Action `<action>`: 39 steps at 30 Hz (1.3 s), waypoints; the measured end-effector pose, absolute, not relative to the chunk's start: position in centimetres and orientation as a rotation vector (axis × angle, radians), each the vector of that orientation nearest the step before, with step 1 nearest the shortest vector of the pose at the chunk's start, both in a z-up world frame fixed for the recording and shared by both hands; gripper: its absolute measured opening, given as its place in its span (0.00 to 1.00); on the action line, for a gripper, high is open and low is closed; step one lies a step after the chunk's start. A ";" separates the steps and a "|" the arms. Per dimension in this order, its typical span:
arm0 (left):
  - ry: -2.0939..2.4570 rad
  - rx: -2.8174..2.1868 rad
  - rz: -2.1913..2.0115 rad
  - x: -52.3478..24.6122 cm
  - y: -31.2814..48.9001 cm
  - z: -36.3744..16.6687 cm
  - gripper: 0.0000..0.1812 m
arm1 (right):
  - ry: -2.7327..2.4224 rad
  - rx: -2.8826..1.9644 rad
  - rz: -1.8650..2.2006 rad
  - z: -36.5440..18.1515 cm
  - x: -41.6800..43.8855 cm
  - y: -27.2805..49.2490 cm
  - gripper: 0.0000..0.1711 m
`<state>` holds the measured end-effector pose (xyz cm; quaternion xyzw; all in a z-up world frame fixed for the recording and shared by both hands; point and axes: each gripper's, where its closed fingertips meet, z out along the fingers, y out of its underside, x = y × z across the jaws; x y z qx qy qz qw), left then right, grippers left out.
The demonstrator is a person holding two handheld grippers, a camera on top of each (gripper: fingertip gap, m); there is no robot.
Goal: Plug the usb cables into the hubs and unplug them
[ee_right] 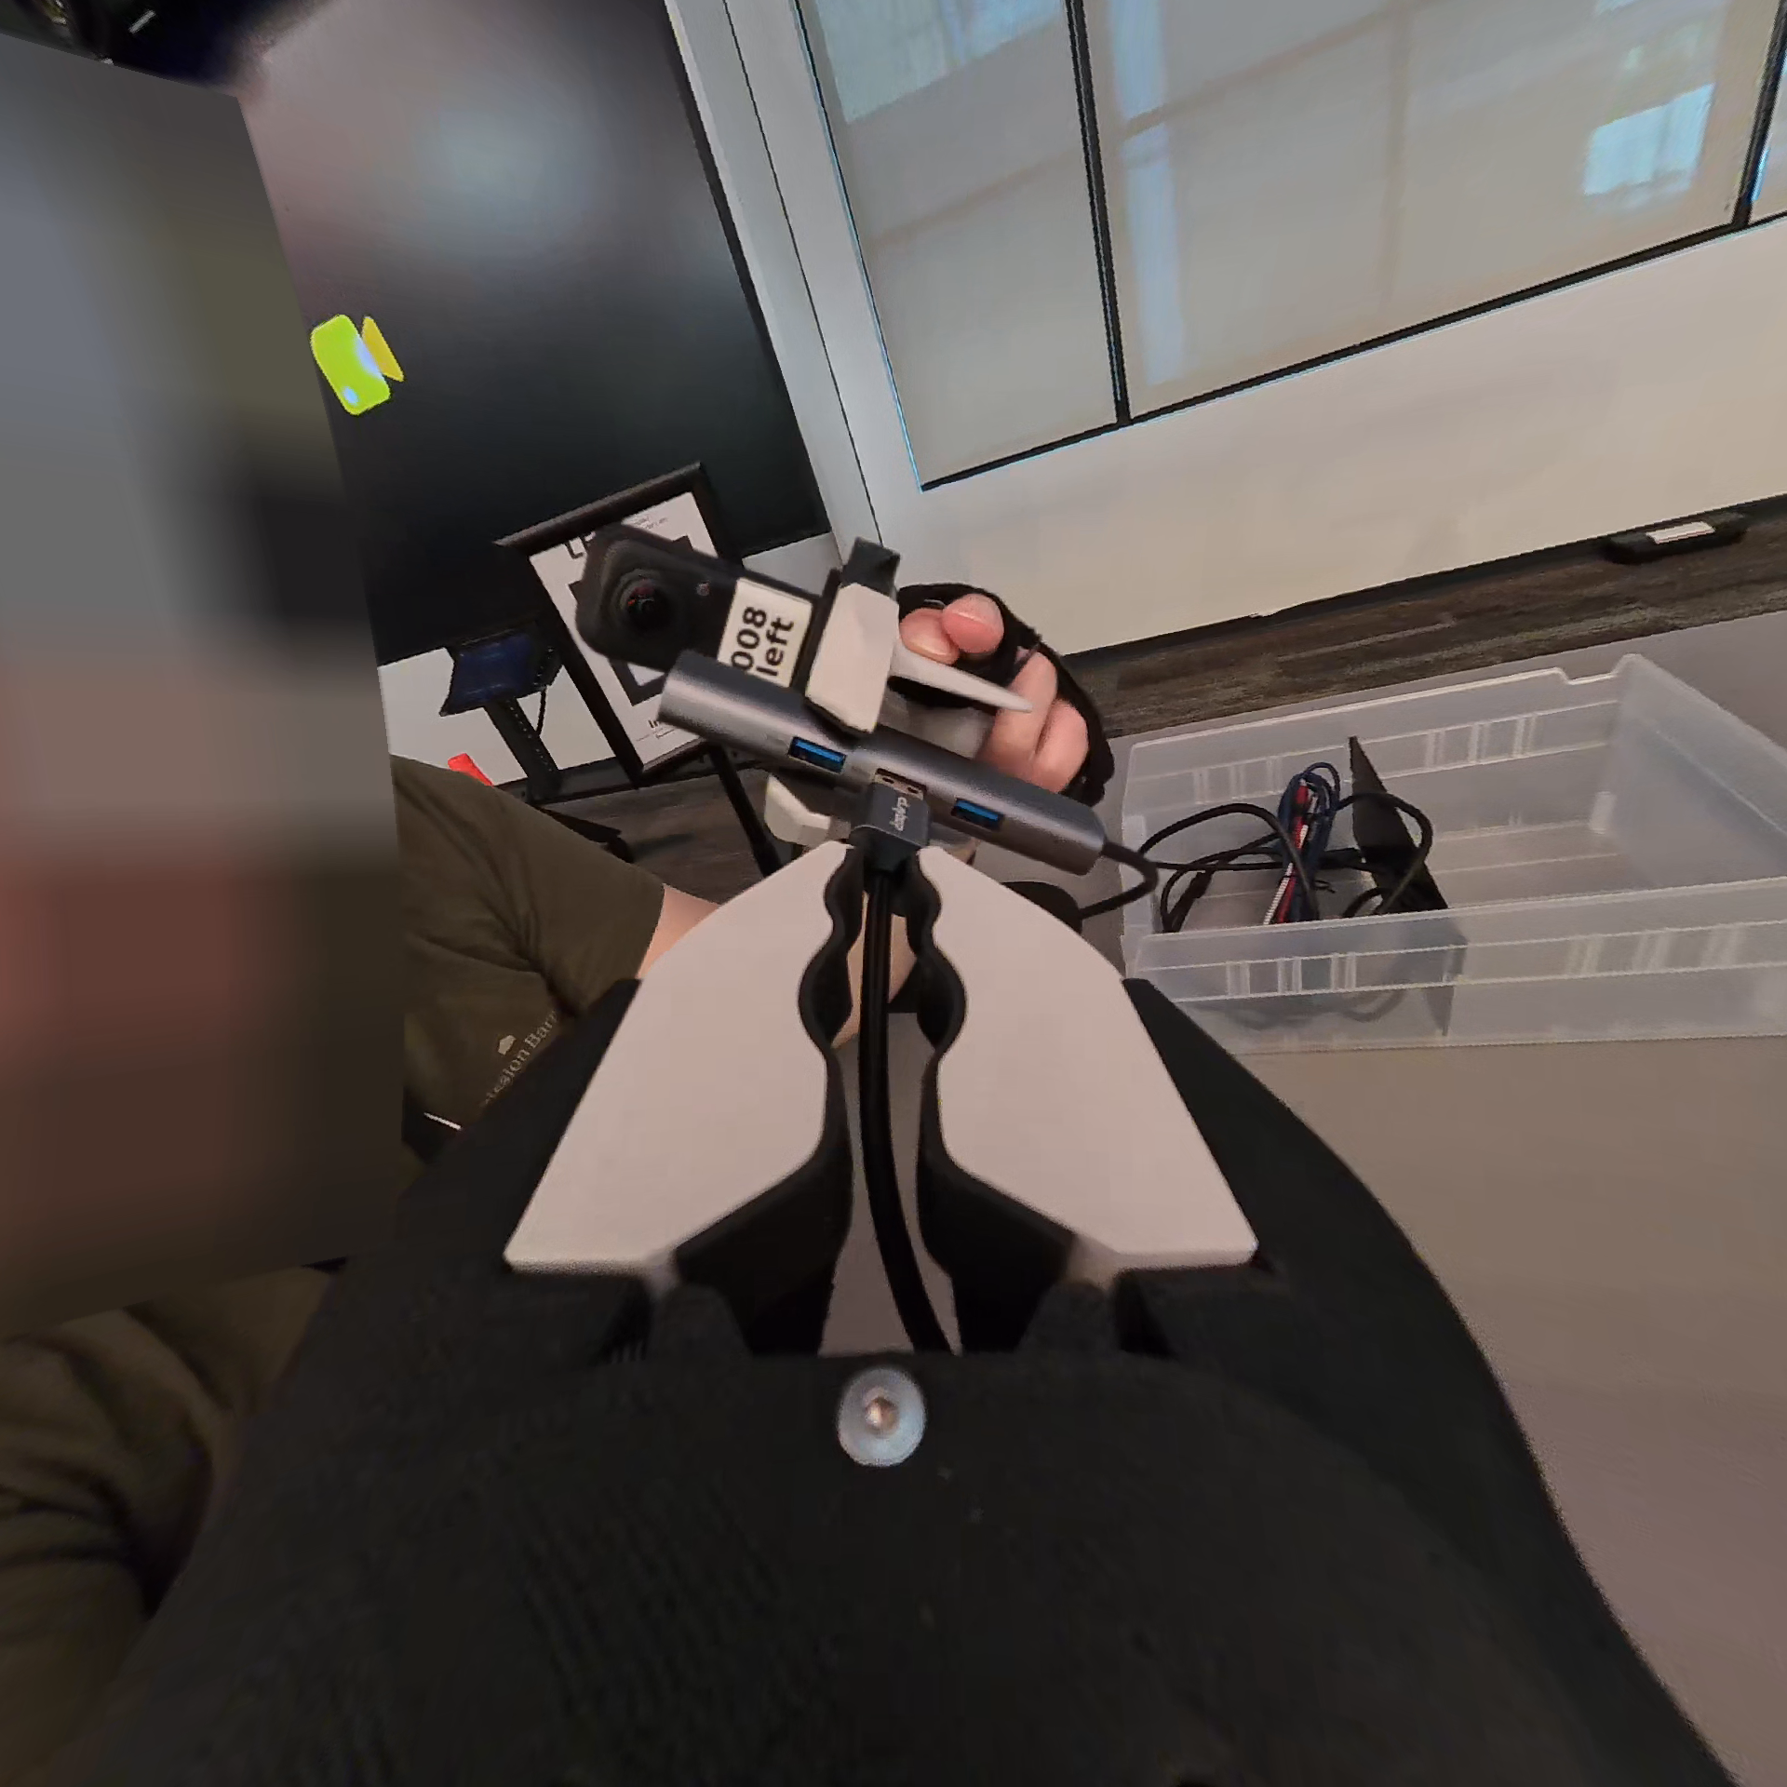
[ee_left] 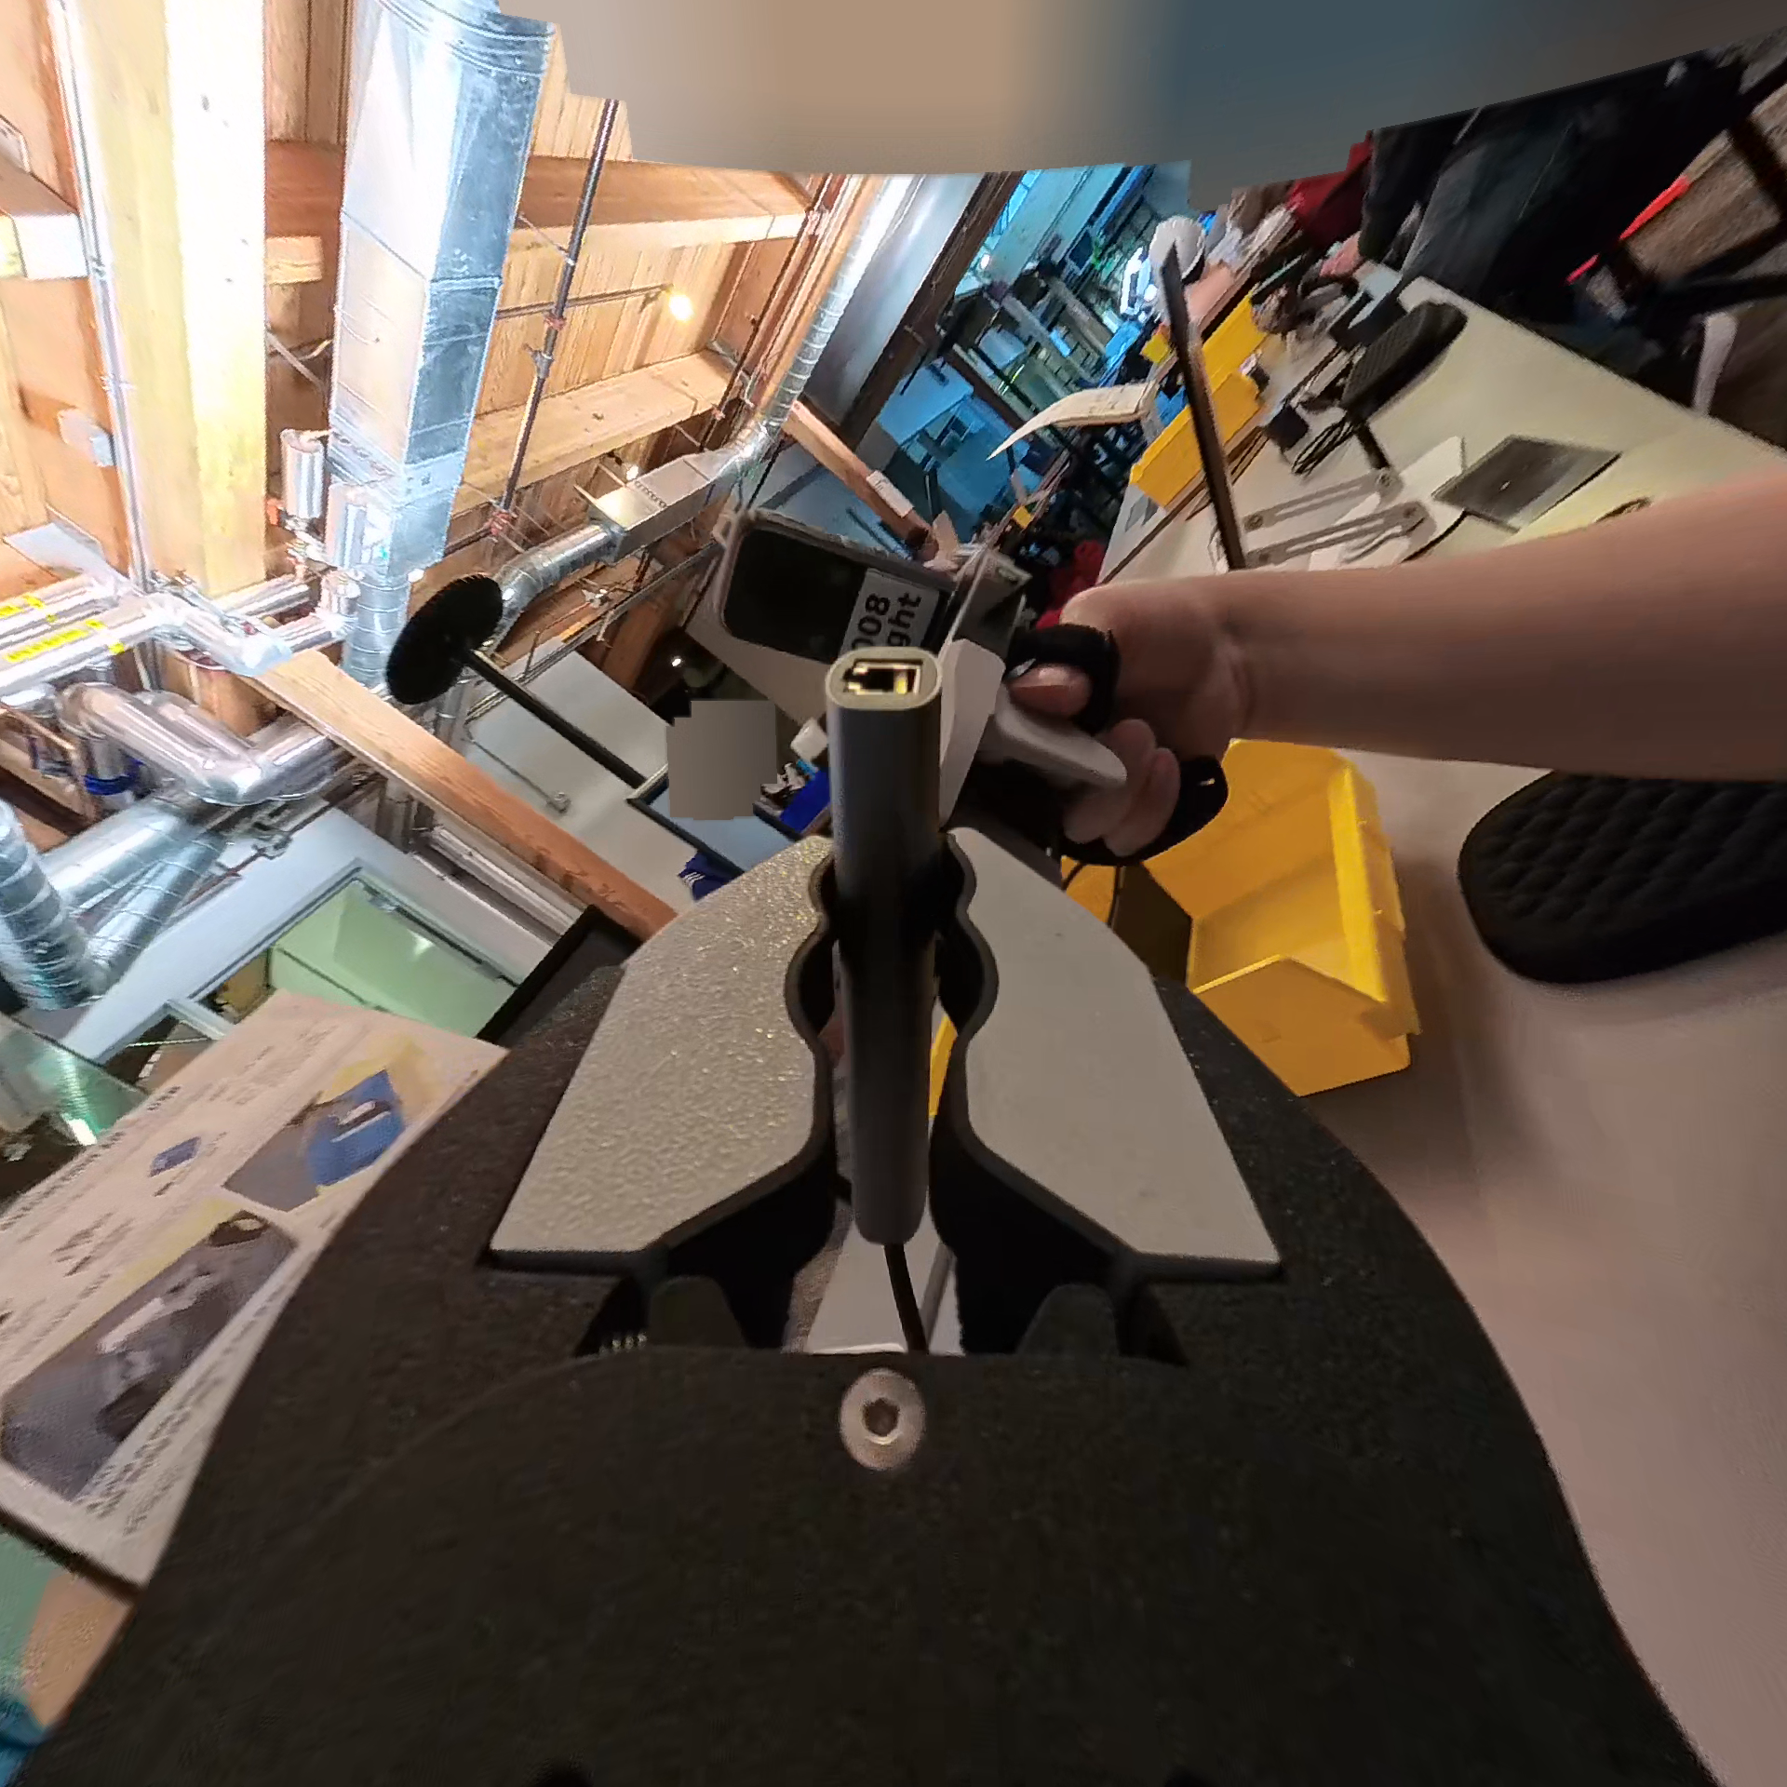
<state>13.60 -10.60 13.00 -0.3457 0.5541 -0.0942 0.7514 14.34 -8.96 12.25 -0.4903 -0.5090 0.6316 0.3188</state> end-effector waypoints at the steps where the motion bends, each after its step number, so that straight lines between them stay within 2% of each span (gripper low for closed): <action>1: 1.209 -0.755 -0.230 13.6 -10.7 13.1 0.10 | -1.336 -1.290 1.664 12.3 14.3 -9.1 0.05; 20: 1.205 -0.701 -0.356 12.8 -13.5 14.9 0.09 | -1.377 -1.189 1.645 13.1 12.9 -11.1 0.05; 28: 1.171 -0.730 -0.415 12.6 -12.8 15.0 0.09 | -1.479 -1.017 1.086 12.0 11.8 -10.4 0.06; 39: 1.247 -0.745 -0.485 12.4 -13.7 14.3 0.10 | -1.568 -0.799 0.610 11.9 11.8 -11.6 0.05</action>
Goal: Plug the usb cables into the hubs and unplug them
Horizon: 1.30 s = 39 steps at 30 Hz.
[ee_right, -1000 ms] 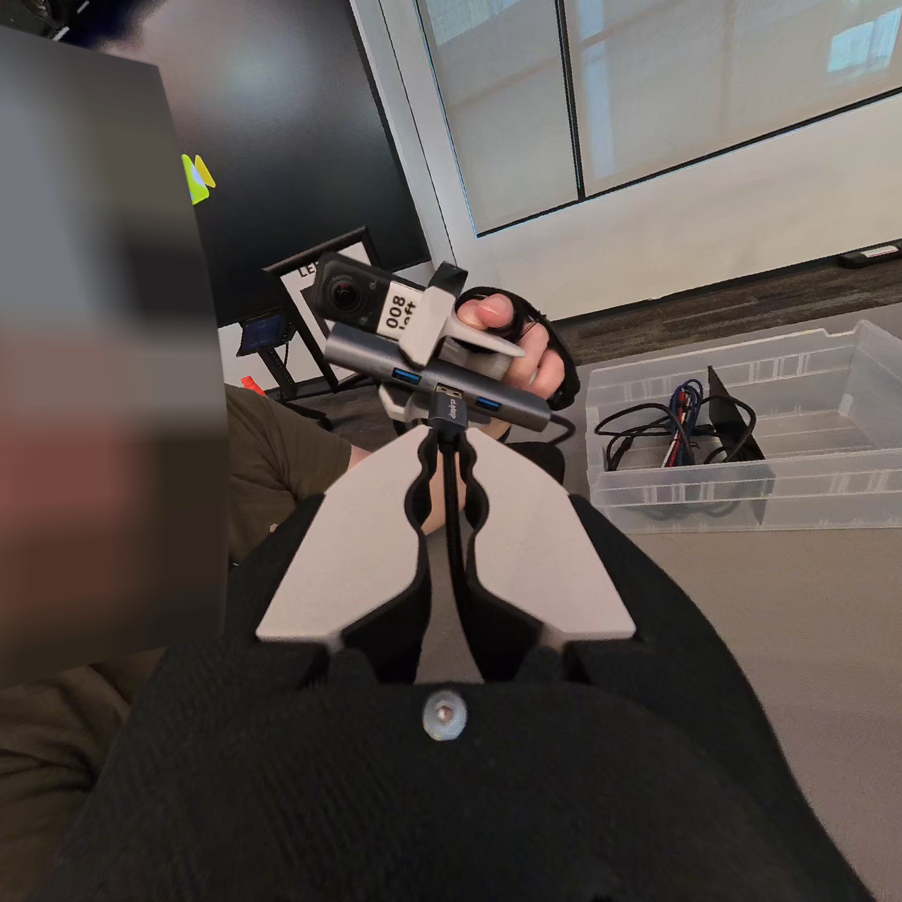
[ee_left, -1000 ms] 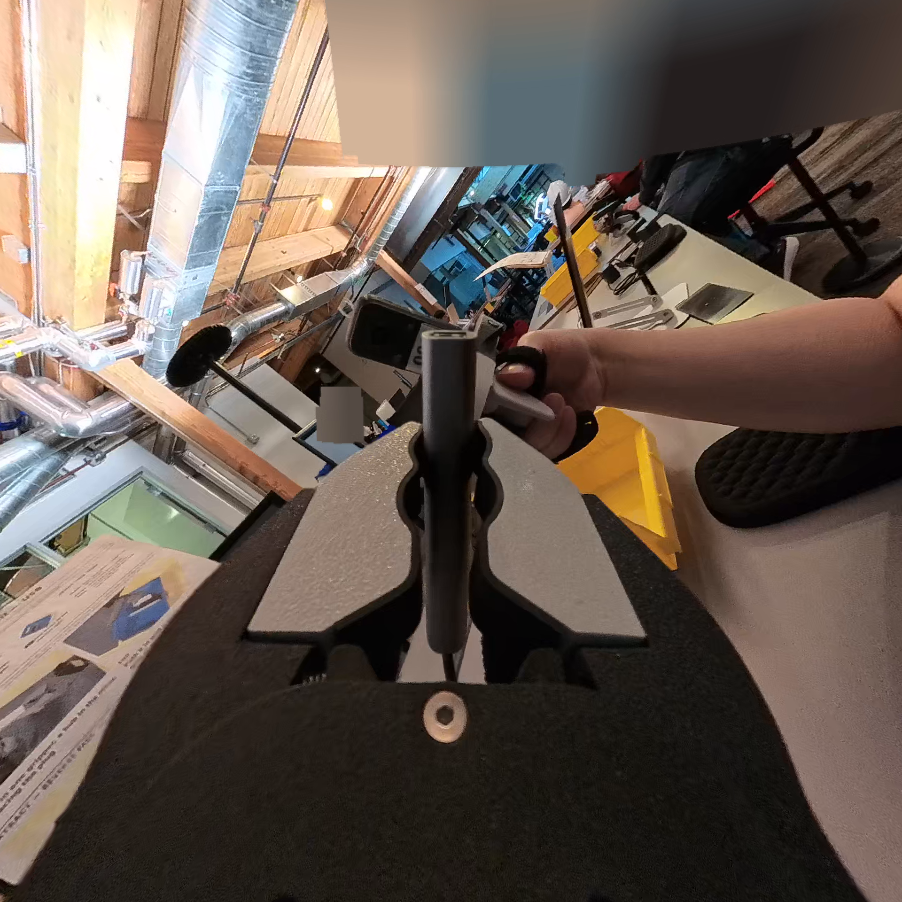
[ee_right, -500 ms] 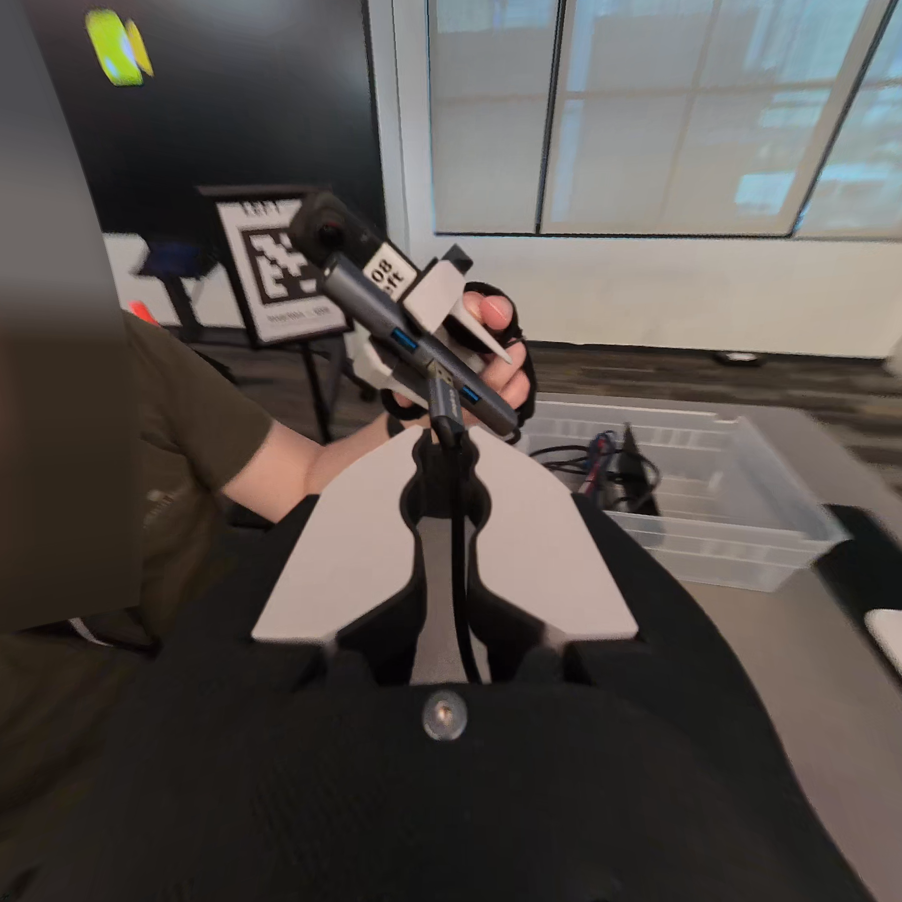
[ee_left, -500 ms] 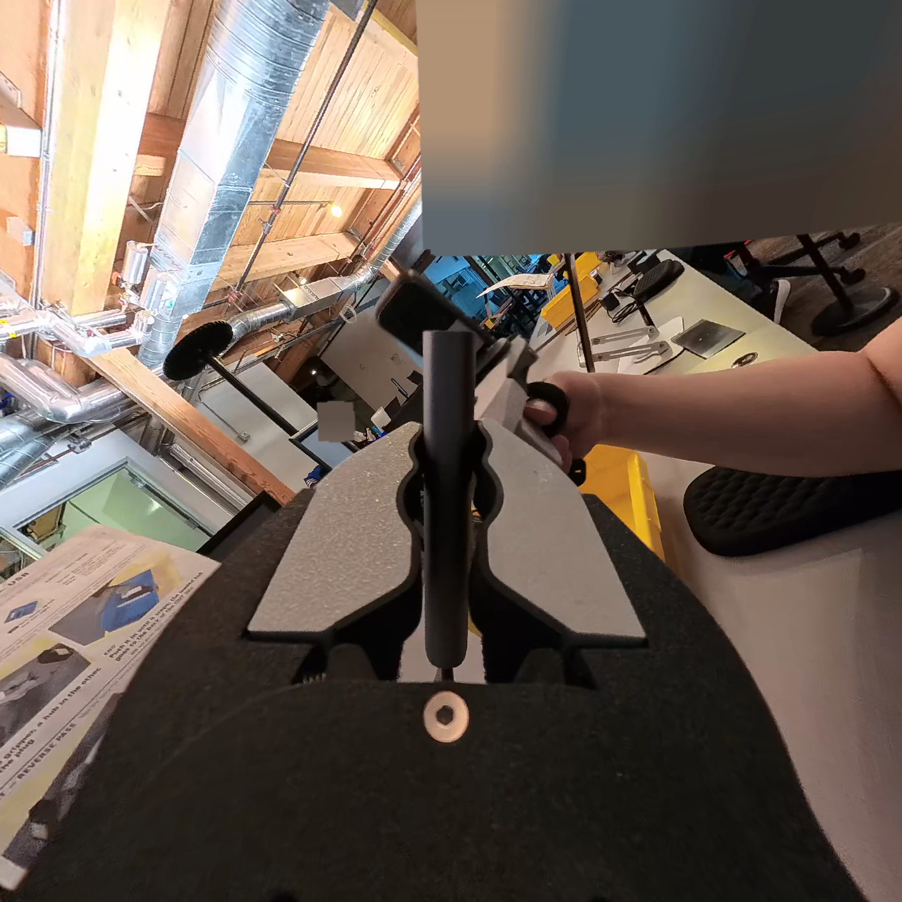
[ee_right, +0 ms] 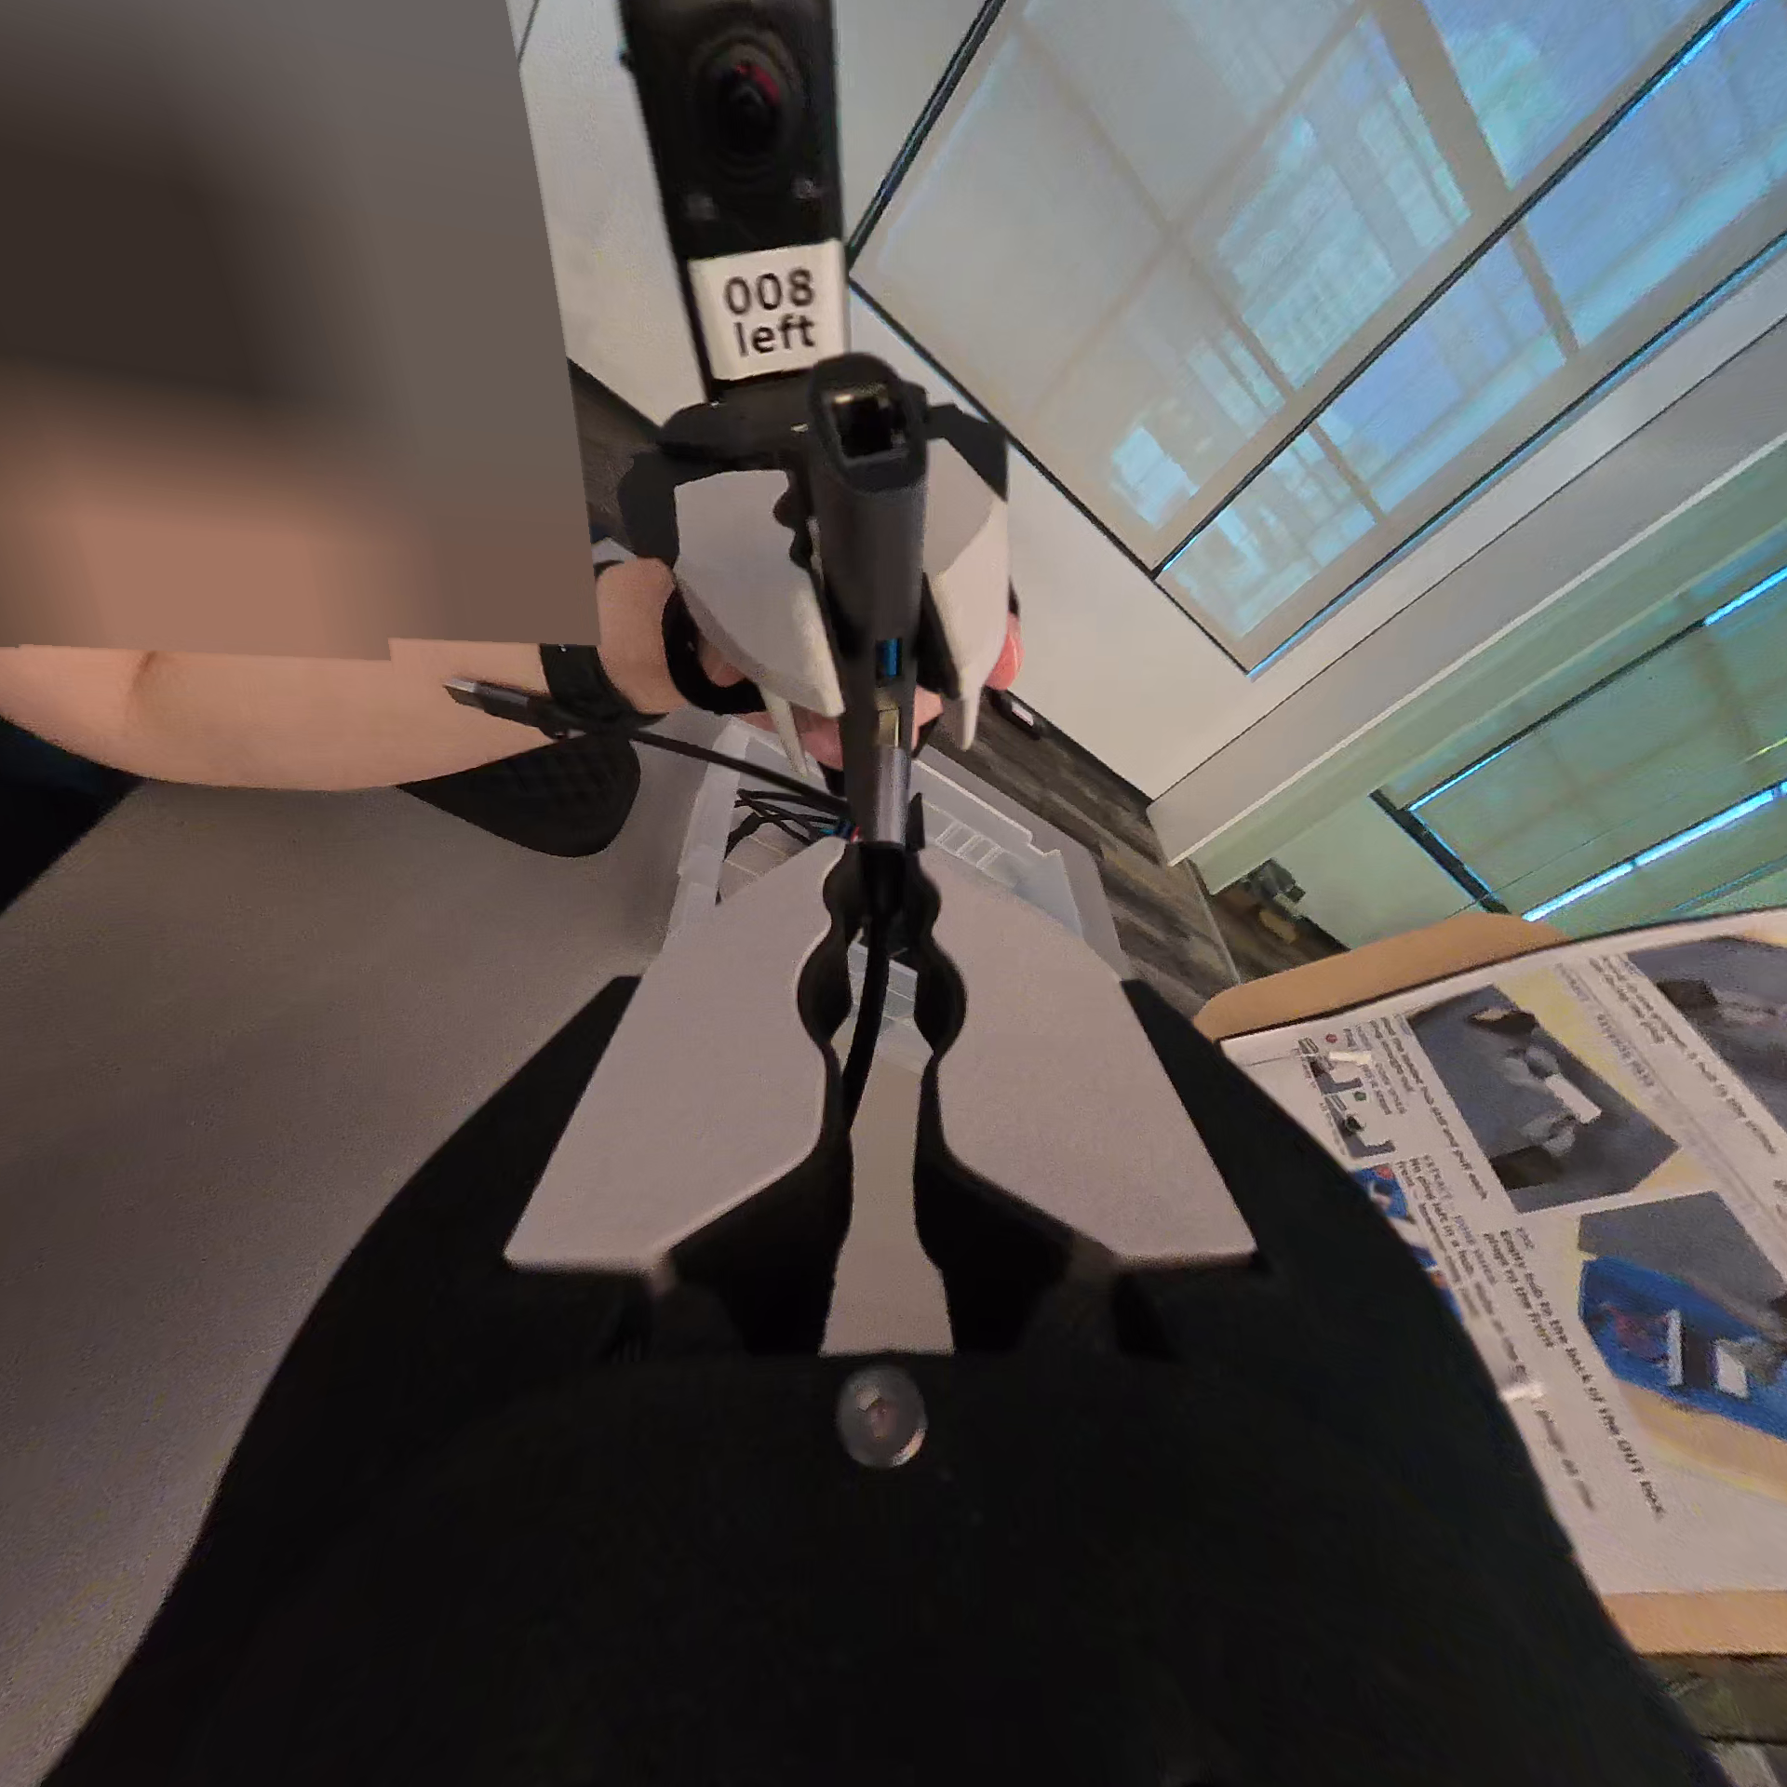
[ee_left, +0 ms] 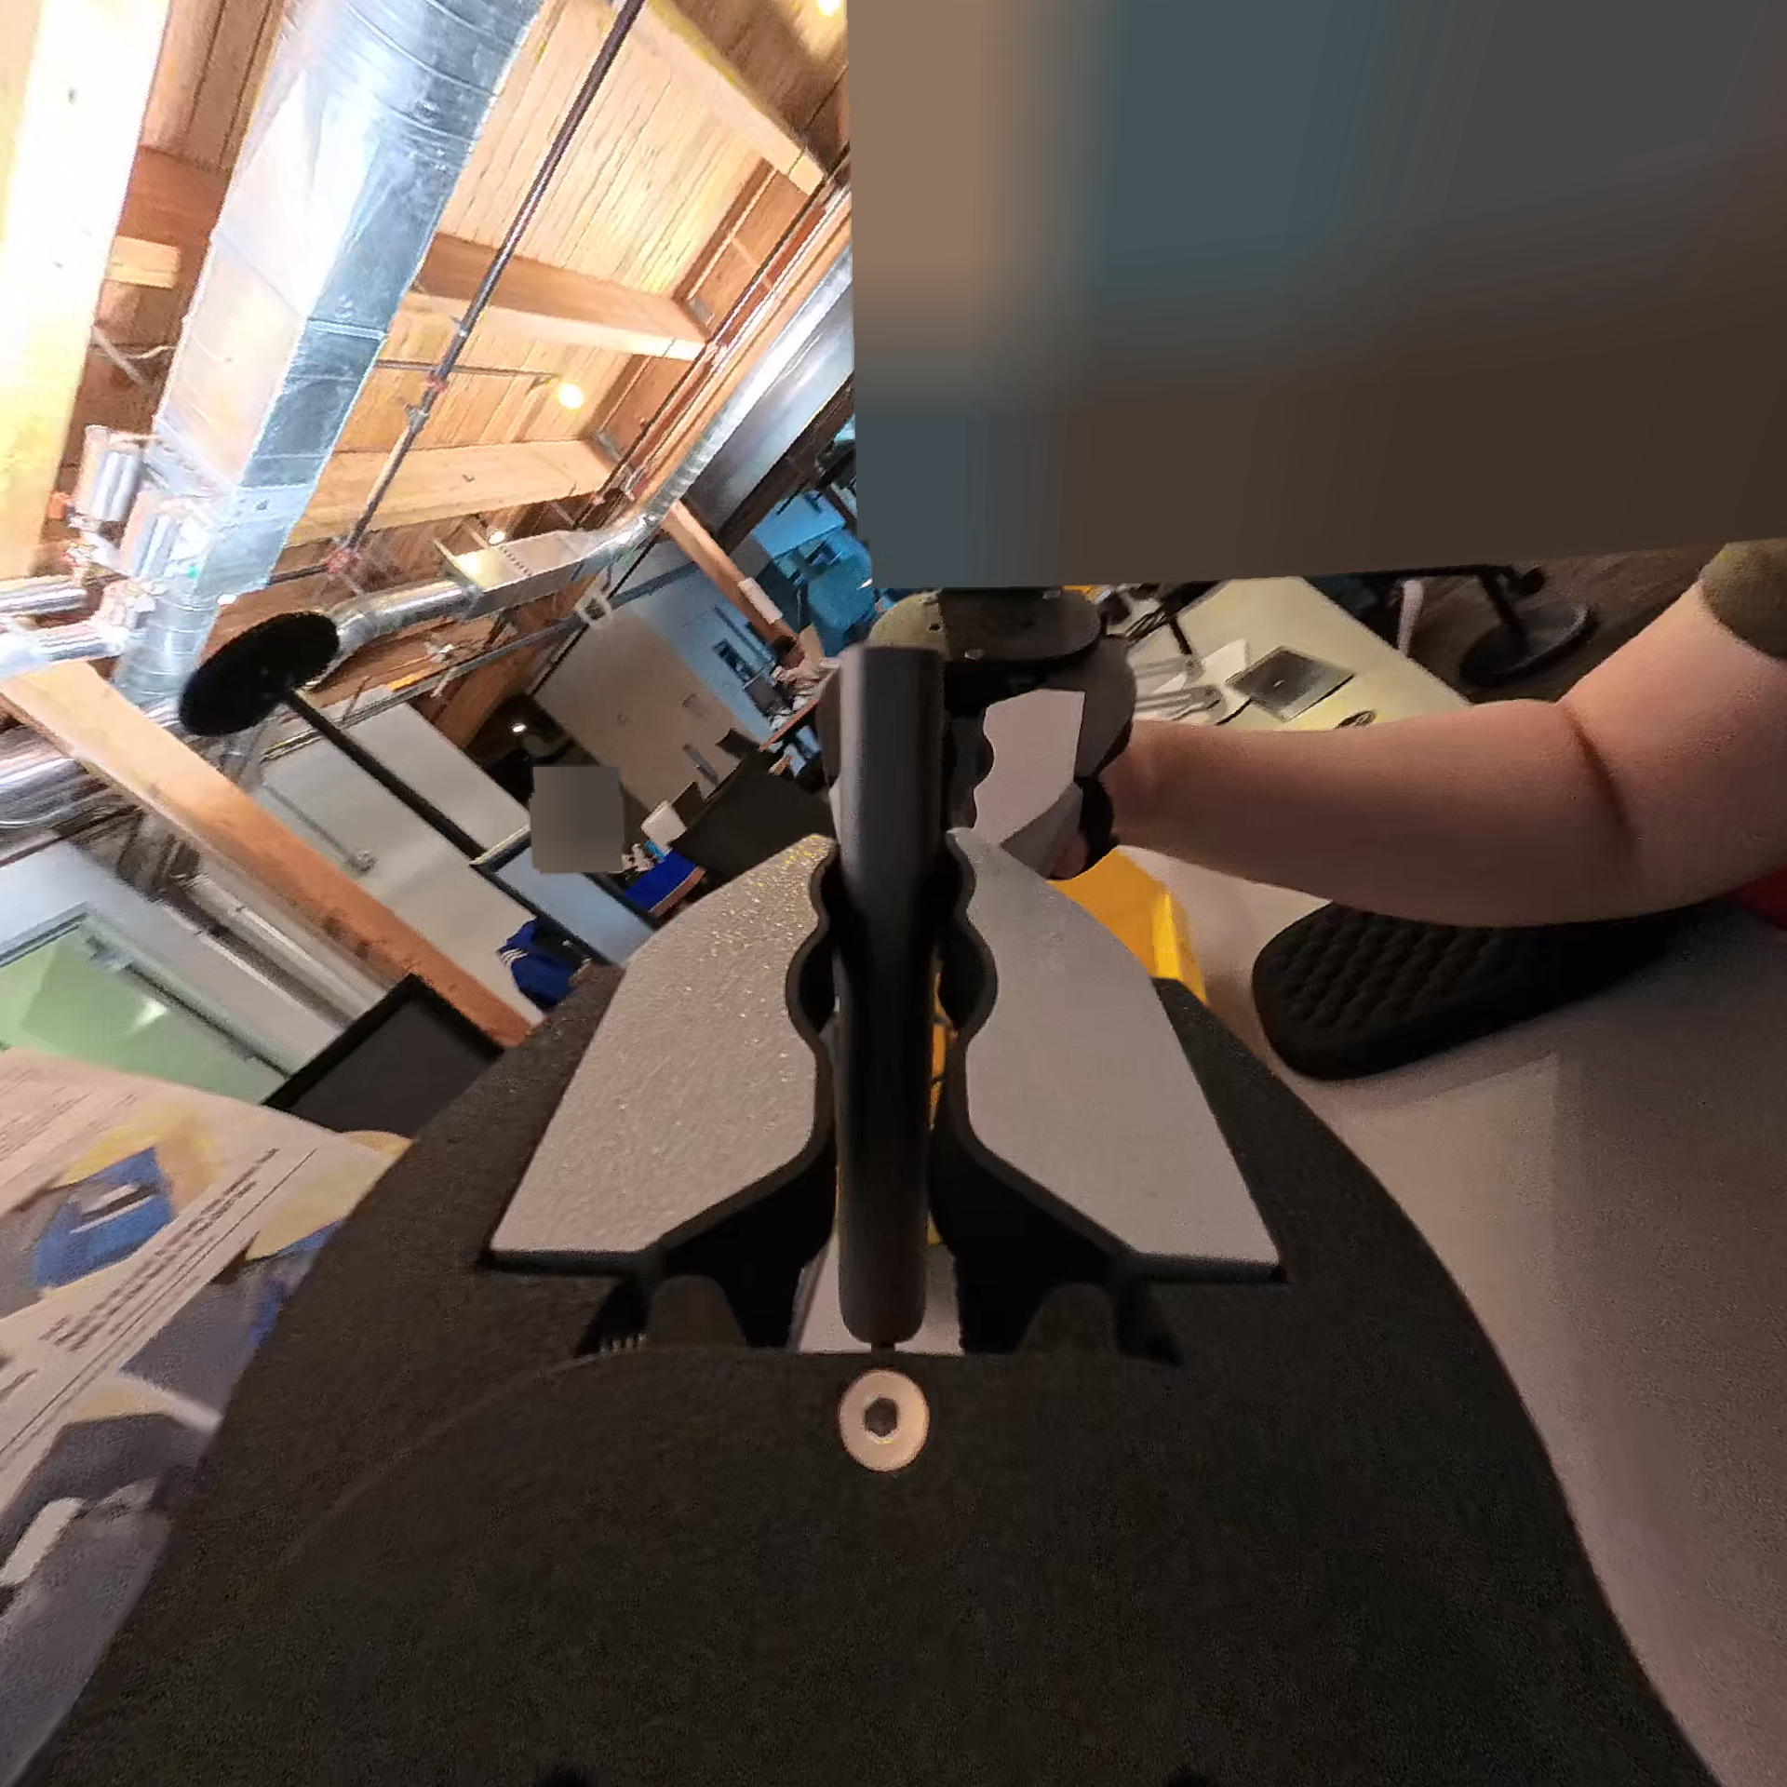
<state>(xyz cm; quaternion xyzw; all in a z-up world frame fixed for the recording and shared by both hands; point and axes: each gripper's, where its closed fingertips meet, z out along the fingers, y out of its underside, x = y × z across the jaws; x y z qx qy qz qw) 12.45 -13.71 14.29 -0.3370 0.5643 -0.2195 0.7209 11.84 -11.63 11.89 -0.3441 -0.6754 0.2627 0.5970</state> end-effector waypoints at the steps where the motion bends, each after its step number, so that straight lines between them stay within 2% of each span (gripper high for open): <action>1: 1.259 -0.738 -0.528 12.6 -14.1 14.3 0.09 | -1.584 -0.781 0.609 11.8 11.8 -12.0 0.05; 5: 1.254 -0.698 -0.749 12.6 -15.6 14.9 0.10 | -1.597 -0.747 0.640 12.0 11.8 -12.9 0.05; 12: 1.291 -0.736 -0.781 13.1 -15.5 14.1 0.10 | -1.640 -0.764 0.611 11.4 12.2 -12.9 0.05; 29: 1.254 -0.831 -0.665 12.8 -13.6 13.8 0.10 | -1.608 -0.853 0.696 11.0 11.8 -11.5 0.05; 39: 1.244 -1.053 -0.657 12.9 -11.7 12.4 0.10 | -1.562 -0.823 0.971 10.1 11.8 -10.2 0.05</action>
